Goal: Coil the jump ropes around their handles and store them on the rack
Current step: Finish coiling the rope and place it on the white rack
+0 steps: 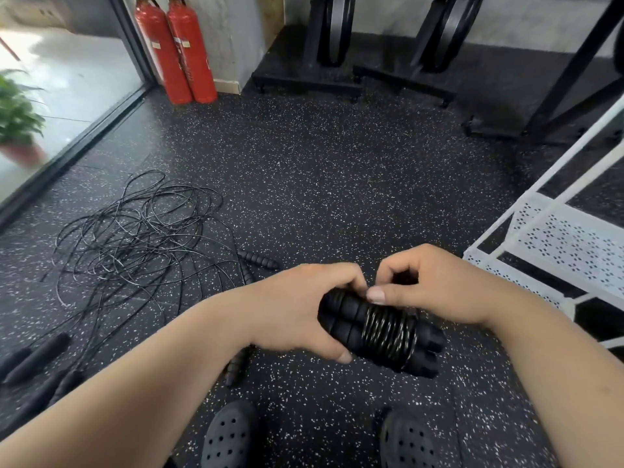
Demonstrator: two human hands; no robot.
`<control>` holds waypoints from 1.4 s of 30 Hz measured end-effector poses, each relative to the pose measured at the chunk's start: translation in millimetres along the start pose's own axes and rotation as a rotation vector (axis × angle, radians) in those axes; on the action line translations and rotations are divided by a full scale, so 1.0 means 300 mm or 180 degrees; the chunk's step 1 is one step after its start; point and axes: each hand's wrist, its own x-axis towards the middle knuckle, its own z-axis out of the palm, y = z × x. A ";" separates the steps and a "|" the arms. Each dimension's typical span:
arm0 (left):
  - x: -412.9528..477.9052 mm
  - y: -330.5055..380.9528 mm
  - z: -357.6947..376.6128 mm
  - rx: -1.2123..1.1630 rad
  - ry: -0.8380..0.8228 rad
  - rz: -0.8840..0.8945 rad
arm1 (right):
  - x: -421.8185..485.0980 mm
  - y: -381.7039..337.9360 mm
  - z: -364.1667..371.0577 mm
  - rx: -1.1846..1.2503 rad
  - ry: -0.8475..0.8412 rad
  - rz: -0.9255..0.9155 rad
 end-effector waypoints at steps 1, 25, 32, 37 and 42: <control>-0.008 0.007 -0.010 -0.0226 0.0033 0.0022 | -0.004 -0.010 -0.006 0.0238 0.0032 -0.0081; 0.032 -0.123 -0.033 -0.0026 0.2012 -0.1311 | 0.043 -0.044 0.254 -0.1177 0.0923 0.0349; 0.048 -0.129 -0.016 0.0580 0.1740 -0.1075 | 0.010 -0.069 0.192 -0.2377 0.1287 0.0210; 0.066 -0.142 0.002 0.0598 0.1408 -0.1167 | -0.002 -0.077 0.157 -0.2401 0.1064 0.0080; 0.075 -0.156 0.024 0.0629 0.1002 -0.1064 | -0.010 -0.087 0.135 -0.2697 0.0756 0.0020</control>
